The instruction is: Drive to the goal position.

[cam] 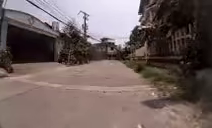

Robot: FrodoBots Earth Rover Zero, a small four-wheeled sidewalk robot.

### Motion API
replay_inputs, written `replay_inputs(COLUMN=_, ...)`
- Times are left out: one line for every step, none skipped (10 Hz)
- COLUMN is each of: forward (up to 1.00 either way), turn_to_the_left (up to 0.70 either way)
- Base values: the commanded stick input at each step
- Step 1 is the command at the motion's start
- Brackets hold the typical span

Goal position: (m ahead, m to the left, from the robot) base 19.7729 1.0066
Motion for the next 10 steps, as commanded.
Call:
replay_inputs(forward=1.0, turn_to_the_left=0.03)
replay_inputs(forward=1.0, turn_to_the_left=0.03)
replay_inputs(forward=1.0, turn_to_the_left=0.03)
replay_inputs(forward=1.0, turn_to_the_left=0.03)
replay_inputs(forward=1.0, turn_to_the_left=0.03)
replay_inputs(forward=1.0, turn_to_the_left=0.03)
replay_inputs(forward=1.0, turn_to_the_left=0.03)
replay_inputs(forward=1.0, turn_to_the_left=0.03)
replay_inputs(forward=1.0, turn_to_the_left=0.03)
replay_inputs(forward=1.0, turn_to_the_left=0.03)
